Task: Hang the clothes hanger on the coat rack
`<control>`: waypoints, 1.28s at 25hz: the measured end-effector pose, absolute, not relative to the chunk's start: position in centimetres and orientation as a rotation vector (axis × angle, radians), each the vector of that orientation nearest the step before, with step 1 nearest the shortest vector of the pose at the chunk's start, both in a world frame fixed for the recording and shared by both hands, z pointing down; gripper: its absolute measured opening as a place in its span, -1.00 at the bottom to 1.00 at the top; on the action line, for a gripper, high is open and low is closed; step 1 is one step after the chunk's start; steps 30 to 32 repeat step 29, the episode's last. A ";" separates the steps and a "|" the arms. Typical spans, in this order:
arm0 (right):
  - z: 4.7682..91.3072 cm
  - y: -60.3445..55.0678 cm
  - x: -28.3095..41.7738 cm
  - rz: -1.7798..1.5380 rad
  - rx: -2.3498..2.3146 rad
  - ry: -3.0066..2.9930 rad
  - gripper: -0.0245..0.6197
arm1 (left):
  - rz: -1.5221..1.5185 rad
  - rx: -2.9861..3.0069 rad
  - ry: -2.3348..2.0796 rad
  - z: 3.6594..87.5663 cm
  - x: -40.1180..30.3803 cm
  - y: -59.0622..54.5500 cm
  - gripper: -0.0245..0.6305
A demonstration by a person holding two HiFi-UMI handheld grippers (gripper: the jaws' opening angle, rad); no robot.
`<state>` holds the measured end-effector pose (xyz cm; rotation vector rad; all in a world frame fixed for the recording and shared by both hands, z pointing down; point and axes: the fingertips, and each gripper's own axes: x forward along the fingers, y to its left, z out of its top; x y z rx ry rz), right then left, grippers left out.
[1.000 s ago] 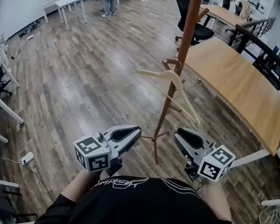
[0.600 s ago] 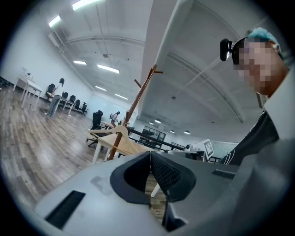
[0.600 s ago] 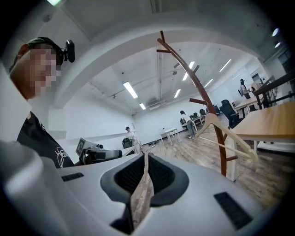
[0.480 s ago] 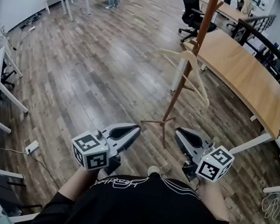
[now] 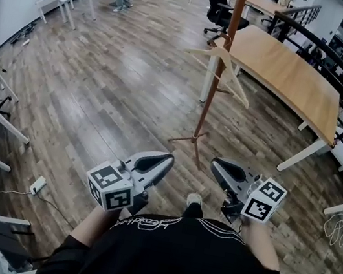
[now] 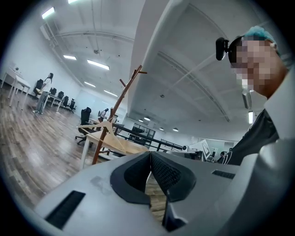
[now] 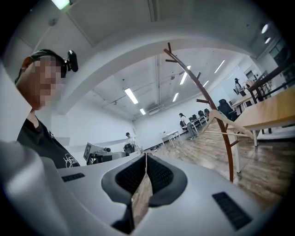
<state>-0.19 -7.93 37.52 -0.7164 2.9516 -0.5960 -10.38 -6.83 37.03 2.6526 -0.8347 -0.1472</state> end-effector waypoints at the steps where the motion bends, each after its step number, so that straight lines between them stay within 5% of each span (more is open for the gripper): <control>1: 37.7 -7.5 0.0 -0.598 -0.727 2.949 -0.79 | -0.148 2.656 -0.821 37.1 -10.2 -6.5 -0.90; 32: 42.0 -5.3 3.9 -0.646 -0.993 2.936 -0.80 | -0.098 2.627 -0.663 40.2 -6.5 -5.7 -0.90</control>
